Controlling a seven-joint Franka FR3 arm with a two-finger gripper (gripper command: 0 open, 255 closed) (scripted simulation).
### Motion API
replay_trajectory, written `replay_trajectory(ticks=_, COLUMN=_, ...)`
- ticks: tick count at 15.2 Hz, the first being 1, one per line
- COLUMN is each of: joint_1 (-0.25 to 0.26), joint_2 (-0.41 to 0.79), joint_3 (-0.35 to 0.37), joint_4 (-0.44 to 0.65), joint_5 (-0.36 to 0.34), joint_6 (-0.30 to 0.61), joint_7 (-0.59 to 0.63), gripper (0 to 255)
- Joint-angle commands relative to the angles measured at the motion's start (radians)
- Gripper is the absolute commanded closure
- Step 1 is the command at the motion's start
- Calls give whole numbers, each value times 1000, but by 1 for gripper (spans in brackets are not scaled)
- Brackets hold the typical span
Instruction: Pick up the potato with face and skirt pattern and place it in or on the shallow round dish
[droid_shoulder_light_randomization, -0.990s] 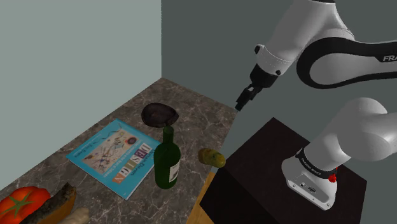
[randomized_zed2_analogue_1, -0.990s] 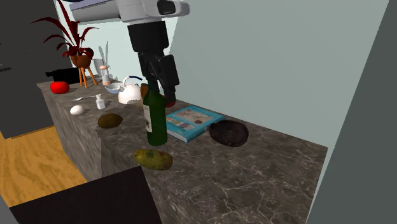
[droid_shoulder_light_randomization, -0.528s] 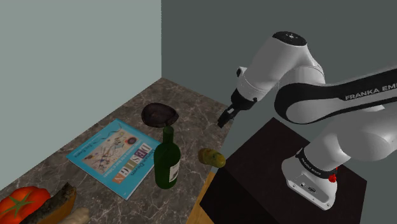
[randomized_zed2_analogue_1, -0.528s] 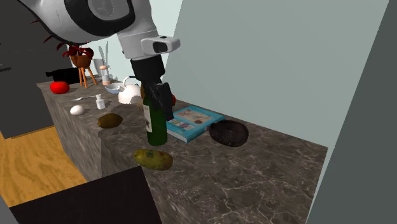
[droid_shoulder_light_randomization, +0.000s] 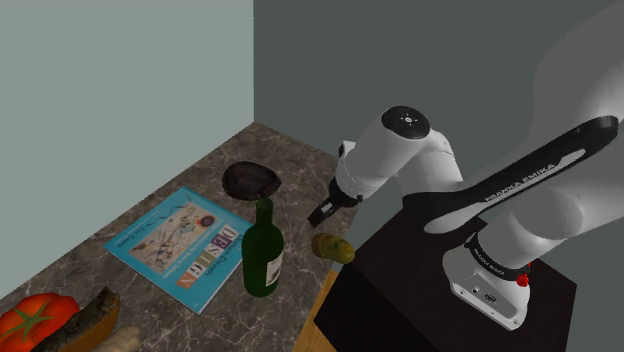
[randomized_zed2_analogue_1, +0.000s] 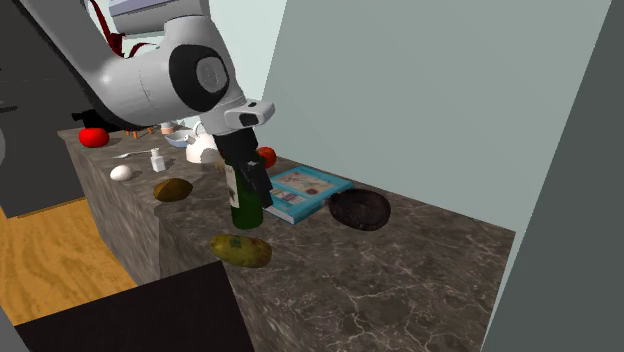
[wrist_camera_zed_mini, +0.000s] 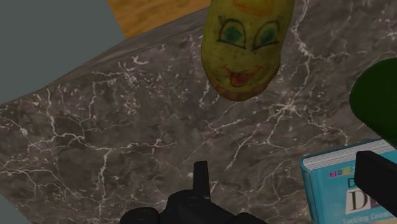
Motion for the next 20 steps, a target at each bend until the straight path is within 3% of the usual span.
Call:
replay_trajectory(ticks=1, joint_1=-115, joint_2=54, joint_3=94, joint_4=14, joint_5=-141, joint_6=32, joint_7=111, gripper=0)
replay_trajectory(ticks=3, joint_1=-260, joint_2=124, joint_3=197, joint_4=32, joint_5=-341, joint_6=39, joint_7=257, gripper=0)
replay_trajectory(ticks=4, joint_1=-331, joint_2=183, joint_3=239, joint_4=51, joint_5=-503, joint_6=22, joint_7=374, gripper=0)
replay_trajectory(ticks=5, joint_1=-351, joint_2=255, joint_3=233, joint_4=74, joint_5=-669, joint_6=-11, joint_7=492, gripper=0)
replay_trajectory(ticks=6, joint_1=-318, joint_2=305, joint_3=186, joint_4=92, joint_5=-771, joint_6=-34, joint_7=565, gripper=0)
replay_trajectory(ticks=7, joint_1=-246, joint_2=354, joint_3=100, joint_4=112, joint_5=-869, joint_6=-51, joint_7=634, gripper=0)
replay_trajectory(ticks=8, joint_1=-216, joint_2=344, joint_3=71, joint_4=110, joint_5=-852, joint_6=-41, joint_7=624, gripper=0)
replay_trajectory(ticks=15, joint_1=-216, joint_2=344, joint_3=71, joint_4=110, joint_5=-852, joint_6=-41, joint_7=623, gripper=0)
replay_trajectory(ticks=16, joint_1=-216, joint_2=344, joint_3=71, joint_4=110, joint_5=-852, joint_6=-41, joint_7=624, gripper=255)
replay_trajectory(ticks=20, joint_1=-216, joint_2=344, joint_3=71, joint_4=110, joint_5=-852, joint_6=-41, joint_7=624, gripper=255)
